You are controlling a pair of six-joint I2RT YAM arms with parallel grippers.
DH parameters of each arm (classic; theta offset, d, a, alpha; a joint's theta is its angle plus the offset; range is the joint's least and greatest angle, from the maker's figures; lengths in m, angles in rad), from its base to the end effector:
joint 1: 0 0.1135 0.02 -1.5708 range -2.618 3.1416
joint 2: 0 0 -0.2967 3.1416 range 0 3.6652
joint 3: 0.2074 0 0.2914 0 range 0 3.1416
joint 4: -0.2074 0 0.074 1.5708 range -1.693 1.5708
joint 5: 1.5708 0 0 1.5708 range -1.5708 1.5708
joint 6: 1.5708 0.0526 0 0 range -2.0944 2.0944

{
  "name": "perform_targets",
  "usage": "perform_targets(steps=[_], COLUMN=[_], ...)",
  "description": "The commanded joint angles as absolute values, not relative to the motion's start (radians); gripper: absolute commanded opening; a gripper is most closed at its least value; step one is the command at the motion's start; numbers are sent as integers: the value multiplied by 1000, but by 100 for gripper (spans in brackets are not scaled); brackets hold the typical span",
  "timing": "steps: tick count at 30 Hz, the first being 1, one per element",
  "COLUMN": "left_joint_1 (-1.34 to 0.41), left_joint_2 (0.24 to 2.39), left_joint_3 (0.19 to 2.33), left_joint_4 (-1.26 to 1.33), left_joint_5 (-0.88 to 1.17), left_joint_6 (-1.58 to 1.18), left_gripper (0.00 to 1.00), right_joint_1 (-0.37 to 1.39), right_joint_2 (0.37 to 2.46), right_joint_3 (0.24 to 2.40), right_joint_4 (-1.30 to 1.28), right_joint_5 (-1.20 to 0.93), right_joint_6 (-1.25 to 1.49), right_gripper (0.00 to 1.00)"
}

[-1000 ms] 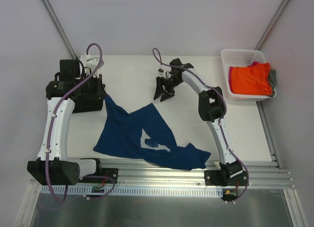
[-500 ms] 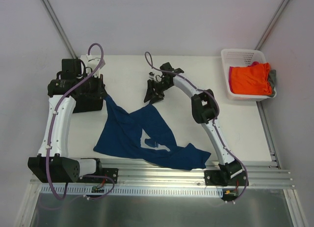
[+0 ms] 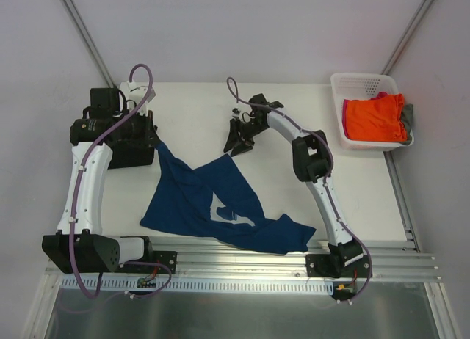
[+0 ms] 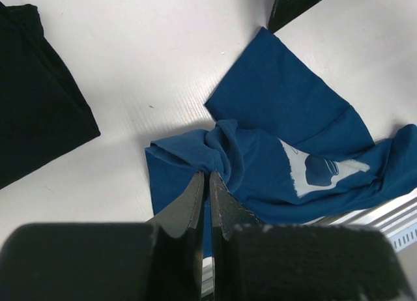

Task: Fold and stack the t-shirts
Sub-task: Flatten out the tshirt

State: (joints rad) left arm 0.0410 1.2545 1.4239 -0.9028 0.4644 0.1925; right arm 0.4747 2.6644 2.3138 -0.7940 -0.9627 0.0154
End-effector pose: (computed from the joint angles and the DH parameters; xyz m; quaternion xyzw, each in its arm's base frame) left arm 0.2893 -0.0117 0.4217 0.1606 0.8795 -0.1627 0.4175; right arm 0.5273 0.3195 0.1134 -0.2925 0.8213 0.4845 0.0721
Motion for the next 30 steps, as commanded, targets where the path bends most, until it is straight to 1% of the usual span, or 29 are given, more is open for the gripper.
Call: perform_targets(steps=[1,15,30], left_joint_1=[49,51,51], left_joint_2=[1249,1264,1261], left_joint_3=[1440,1453,1465], left_joint_4=[-888,-877,-871], left_joint_5=[502,515,534], left_joint_6=[176,164,140], left_gripper=[0,0,0], right_joint_1=[434,462,474], right_joint_2=[2599,2643,2643], right_joint_3=[2276,2295,2289], right_joint_4=[-839,-844,-824], right_joint_5=[-876,-876,-882], right_joint_6=[-51,-41,-11], right_gripper=[54,53,45])
